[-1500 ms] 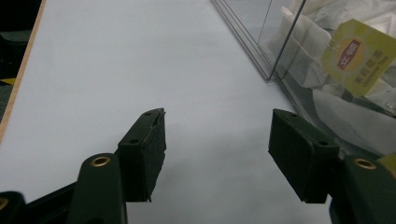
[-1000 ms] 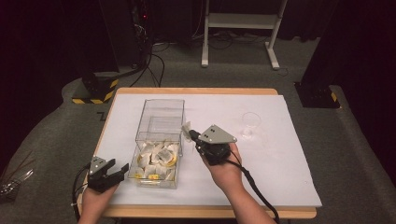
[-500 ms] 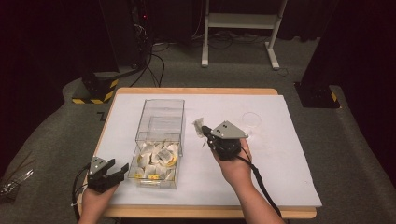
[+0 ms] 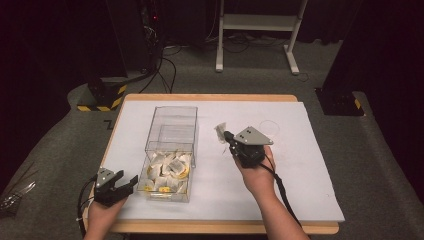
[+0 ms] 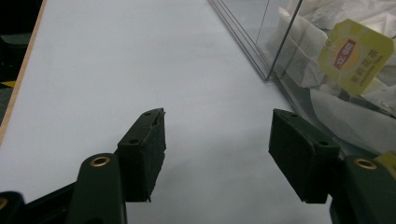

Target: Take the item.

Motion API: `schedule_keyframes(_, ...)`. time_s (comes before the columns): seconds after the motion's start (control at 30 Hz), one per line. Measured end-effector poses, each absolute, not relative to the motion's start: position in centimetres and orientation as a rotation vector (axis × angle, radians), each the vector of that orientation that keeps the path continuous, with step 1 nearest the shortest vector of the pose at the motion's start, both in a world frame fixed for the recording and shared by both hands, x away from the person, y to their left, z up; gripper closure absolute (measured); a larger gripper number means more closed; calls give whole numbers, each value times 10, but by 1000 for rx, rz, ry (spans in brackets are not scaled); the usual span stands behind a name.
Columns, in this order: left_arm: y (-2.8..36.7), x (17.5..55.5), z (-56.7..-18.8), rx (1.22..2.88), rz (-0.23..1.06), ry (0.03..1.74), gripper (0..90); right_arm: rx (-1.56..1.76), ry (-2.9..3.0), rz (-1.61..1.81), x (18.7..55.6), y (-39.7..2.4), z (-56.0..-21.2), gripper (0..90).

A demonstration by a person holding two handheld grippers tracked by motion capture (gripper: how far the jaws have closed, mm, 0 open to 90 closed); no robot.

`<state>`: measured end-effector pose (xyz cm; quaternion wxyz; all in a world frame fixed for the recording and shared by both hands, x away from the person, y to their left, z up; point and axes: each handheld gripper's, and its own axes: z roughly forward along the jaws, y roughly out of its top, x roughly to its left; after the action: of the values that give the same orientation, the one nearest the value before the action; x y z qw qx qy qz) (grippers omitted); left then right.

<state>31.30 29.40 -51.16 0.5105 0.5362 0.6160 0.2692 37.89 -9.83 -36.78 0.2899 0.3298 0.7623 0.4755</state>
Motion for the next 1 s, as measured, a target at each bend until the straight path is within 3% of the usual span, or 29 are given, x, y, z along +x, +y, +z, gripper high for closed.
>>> schedule_keyframes(1.0,295,313,-512,1301,647,1481,366,995,1914,1178,417,-143,-364,897)
